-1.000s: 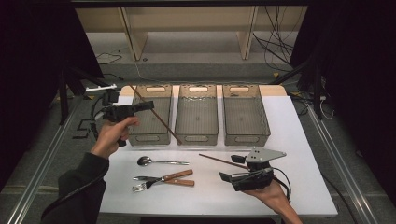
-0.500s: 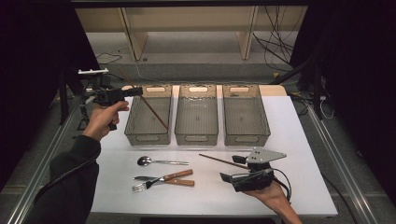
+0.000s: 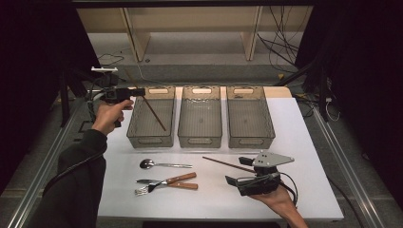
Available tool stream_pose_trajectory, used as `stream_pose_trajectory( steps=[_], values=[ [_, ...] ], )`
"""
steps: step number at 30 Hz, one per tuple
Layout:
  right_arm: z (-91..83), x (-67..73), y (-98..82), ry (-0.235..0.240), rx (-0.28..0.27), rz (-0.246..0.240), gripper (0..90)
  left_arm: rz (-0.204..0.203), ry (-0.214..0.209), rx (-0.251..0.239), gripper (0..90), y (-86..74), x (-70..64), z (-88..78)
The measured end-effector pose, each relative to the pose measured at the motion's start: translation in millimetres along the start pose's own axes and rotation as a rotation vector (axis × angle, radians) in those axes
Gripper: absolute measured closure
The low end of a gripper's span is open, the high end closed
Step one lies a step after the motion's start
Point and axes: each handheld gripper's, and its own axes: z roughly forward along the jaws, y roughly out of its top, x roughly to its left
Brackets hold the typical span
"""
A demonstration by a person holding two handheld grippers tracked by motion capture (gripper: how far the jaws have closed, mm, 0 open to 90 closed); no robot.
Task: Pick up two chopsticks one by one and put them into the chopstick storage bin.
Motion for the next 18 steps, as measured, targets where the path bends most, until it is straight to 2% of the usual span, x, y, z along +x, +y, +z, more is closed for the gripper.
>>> stream_pose_trajectory(
  steps=[9, 18],
  values=[
    [-1.3, -1.5, -0.7, 0.000, 0.000, 0.003, 18.4, 0.016, 0.018, 0.078, 84.7, -7.5, -1.1, 22.4],
    [-0.6, -1.1, -1.2, 0.006, 0.005, 0.000, 18.6, 0.009, 0.017, 0.115, 84.6, -13.4, 1.8, 33.4]
  ],
)
